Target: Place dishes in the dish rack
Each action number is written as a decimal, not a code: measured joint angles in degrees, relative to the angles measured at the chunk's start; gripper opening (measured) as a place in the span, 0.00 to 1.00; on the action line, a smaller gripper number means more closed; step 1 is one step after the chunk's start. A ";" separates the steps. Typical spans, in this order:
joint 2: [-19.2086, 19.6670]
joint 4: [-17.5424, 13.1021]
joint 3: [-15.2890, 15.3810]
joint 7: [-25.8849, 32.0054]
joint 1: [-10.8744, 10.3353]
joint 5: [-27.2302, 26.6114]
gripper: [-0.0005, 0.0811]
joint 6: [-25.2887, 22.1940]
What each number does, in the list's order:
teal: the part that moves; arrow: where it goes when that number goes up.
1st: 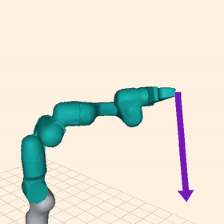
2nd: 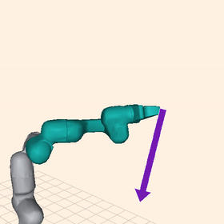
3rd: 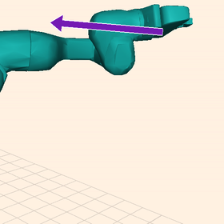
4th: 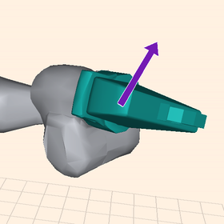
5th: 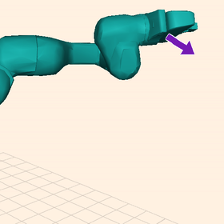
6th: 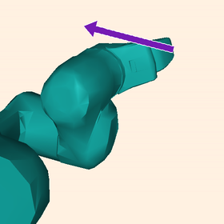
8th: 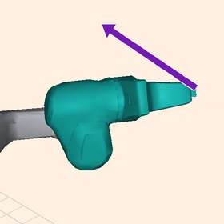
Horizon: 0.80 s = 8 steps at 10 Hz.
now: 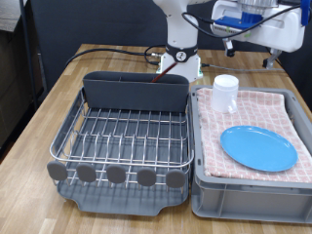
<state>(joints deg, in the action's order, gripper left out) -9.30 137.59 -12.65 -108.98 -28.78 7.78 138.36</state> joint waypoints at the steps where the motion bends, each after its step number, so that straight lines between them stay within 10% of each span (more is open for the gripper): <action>1: 0.87 2.29 -0.54 2.41 -0.06 -2.57 0.99 5.87; 4: 3.36 8.04 -2.43 13.84 -0.77 -13.32 0.99 19.03; 8: 6.77 9.97 -4.15 36.36 -2.24 -31.73 0.99 23.97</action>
<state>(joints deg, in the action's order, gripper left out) -2.53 147.56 -16.80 -72.61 -31.02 -23.95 162.33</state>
